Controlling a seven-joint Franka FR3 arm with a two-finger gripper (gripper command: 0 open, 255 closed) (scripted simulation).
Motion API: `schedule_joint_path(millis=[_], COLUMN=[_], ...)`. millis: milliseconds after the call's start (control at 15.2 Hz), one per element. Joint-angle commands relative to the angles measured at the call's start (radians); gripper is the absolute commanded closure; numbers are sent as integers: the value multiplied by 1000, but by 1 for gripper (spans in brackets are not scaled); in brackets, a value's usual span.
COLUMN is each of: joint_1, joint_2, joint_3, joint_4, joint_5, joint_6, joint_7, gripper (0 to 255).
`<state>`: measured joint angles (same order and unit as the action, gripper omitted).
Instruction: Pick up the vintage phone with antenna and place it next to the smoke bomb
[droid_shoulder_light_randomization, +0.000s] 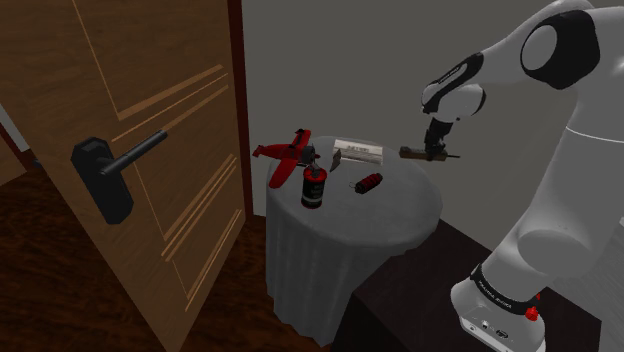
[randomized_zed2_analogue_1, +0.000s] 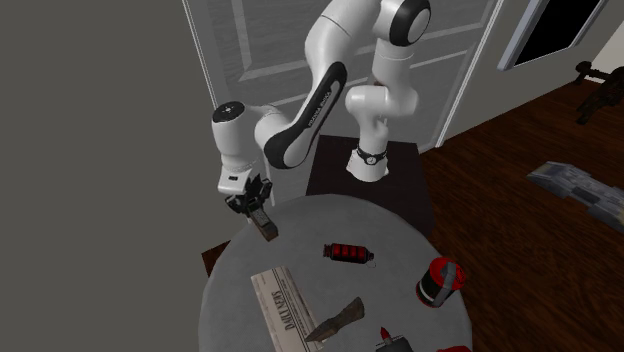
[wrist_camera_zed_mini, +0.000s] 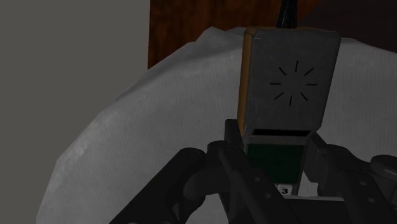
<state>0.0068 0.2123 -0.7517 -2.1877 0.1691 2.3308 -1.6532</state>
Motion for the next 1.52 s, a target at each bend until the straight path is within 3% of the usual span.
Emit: schedule_joint_path(millis=[0,1452], joint_1=[8,48], joint_2=[-21,-211], joint_3=[-8,-33], joint_4=[7,149], joint_5=[-22,-193], joint_6=[-22,-297], joint_7=[15,132], gripper=[255,255])
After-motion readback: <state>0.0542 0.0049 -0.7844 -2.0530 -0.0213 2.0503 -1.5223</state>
